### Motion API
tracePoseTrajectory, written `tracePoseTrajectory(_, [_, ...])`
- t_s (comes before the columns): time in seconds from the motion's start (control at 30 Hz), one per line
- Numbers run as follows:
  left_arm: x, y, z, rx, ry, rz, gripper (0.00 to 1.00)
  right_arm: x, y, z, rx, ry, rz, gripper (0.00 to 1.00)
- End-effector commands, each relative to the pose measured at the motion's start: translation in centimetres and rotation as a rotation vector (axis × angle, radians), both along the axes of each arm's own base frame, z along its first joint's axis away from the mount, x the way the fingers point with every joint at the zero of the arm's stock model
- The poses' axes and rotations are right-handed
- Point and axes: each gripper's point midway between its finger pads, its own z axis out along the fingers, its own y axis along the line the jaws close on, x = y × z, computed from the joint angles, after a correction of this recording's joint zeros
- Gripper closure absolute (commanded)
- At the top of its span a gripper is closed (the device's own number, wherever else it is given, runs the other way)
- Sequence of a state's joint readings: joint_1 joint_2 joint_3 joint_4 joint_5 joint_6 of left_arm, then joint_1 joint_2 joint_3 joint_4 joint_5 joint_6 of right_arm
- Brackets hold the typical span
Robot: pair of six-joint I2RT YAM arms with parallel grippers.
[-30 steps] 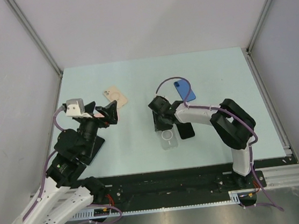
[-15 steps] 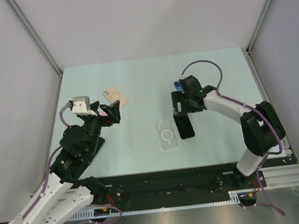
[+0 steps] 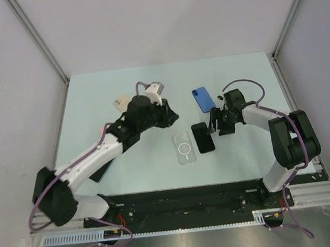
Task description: Put the phone into the phone case
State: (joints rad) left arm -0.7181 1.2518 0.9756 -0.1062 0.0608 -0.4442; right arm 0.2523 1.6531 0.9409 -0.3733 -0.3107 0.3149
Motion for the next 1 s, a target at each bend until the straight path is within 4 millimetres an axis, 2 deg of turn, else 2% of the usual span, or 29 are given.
tracePoseTrajectory(0.0, [1.4, -5.9, 1.5, -0.101, 0.079, -0.149, 0.76, 0.5, 1.4, 1.3, 0.172, -0.034, 0.017, 0.34])
tracePoseTrajectory(0.03, [2.3, -6.9, -1.5, -0.06, 0.141, -0.15, 0.81, 0.7, 1.4, 1.2, 0.189, -0.044, 0.009, 0.34])
tracePoseTrajectory(0.07, [2.9, -7.5, -2.5, -0.041, 0.167, -0.15, 0.92, 0.6, 1.5, 1.1, 0.199, -0.041, 0.003, 0.34])
tracePoseTrajectory(0.1, [3.5, -8.1, -2.5, -0.024, 0.191, -0.149, 0.96, 0.6, 1.5, 1.0, 0.206, -0.032, -0.008, 0.34])
tracePoseTrajectory(0.13, [4.1, -8.6, -5.5, 0.02, 0.256, -0.145, 0.97, 0.5, 1.4, 0.8, 0.209, -0.029, -0.015, 0.34])
tracePoseTrajectory(0.2, [4.4, -9.5, -8.4, 0.059, 0.342, -0.148, 1.0, 0.6, 1.4, 0.7, 0.228, -0.029, -0.029, 0.34])
tracePoseTrajectory(0.3, [4.4, -10.6, -10.7, 0.062, 0.393, -0.158, 1.0, 0.0, 1.0, 0.3, 0.25, -0.017, -0.059, 0.34])
tracePoseTrajectory(0.37, [4.4, -10.9, -11.7, 0.072, 0.406, -0.151, 1.0, -0.2, 0.3, 0.4, 0.254, -0.018, -0.085, 0.34])
tracePoseTrajectory(0.5, [4.5, -10.1, -14.5, 0.143, 0.443, -0.094, 1.0, -0.1, -1.0, 0.7, 0.257, -0.034, -0.128, 0.34])
tracePoseTrajectory(0.67, [3.8, -10.8, -16.6, 0.154, 0.488, -0.125, 1.0, -0.4, -1.1, 0.6, 0.26, -0.031, -0.125, 0.32])
tracePoseTrajectory(0.77, [3.6, -10.0, -18.0, 0.236, 0.49, -0.084, 1.0, -0.3, -1.2, 0.7, 0.256, -0.039, -0.121, 0.32])
tracePoseTrajectory(0.97, [4.4, -8.9, -18.7, 0.361, 0.444, -0.024, 1.0, -0.4, -1.0, 1.0, 0.247, -0.057, -0.109, 0.3])
